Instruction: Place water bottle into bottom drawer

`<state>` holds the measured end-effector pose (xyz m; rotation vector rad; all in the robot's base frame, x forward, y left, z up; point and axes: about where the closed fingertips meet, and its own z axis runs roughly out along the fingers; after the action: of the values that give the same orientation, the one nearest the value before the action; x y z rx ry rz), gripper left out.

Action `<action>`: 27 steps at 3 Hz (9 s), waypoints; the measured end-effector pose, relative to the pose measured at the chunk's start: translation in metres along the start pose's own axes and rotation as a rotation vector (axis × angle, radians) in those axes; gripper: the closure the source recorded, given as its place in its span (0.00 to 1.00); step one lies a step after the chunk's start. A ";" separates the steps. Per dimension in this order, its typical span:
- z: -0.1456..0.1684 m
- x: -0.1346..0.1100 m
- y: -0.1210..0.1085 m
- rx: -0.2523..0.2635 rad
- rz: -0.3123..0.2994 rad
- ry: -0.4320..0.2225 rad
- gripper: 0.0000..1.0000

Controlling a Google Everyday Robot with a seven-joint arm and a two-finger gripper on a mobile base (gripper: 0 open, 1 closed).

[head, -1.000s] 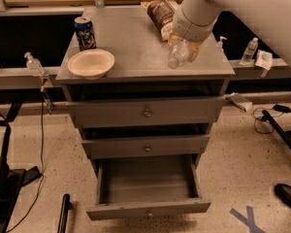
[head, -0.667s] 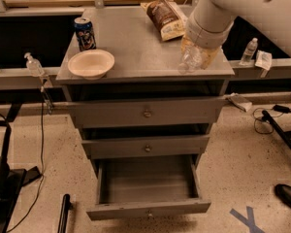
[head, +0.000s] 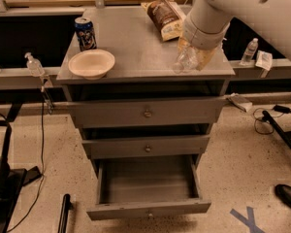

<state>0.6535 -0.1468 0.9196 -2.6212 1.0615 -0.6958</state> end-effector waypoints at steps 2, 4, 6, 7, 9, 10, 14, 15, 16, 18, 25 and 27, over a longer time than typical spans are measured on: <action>0.033 -0.021 0.063 -0.246 0.488 -0.222 1.00; 0.030 -0.063 0.089 -0.176 0.947 -0.485 1.00; 0.026 -0.155 0.123 0.055 1.213 -0.732 1.00; 0.022 -0.137 0.130 0.151 1.286 -0.700 1.00; 0.045 -0.138 0.135 0.183 1.303 -0.783 1.00; 0.069 -0.130 0.129 0.353 1.298 -1.013 1.00; 0.137 -0.141 0.139 0.426 1.238 -1.239 1.00; 0.174 -0.138 0.149 0.408 1.203 -1.266 1.00; 0.230 -0.139 0.165 0.365 1.210 -1.318 1.00; 0.330 -0.168 0.202 0.246 1.247 -1.428 1.00; 0.560 -0.228 0.244 0.288 1.322 -1.316 1.00; 0.567 -0.245 0.239 0.228 1.247 -1.231 1.00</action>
Offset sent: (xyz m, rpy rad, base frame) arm -0.0568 -0.0401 -0.0768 0.3466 0.5587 -0.7611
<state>0.6464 -0.1261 0.2579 -1.1832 1.5380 0.8692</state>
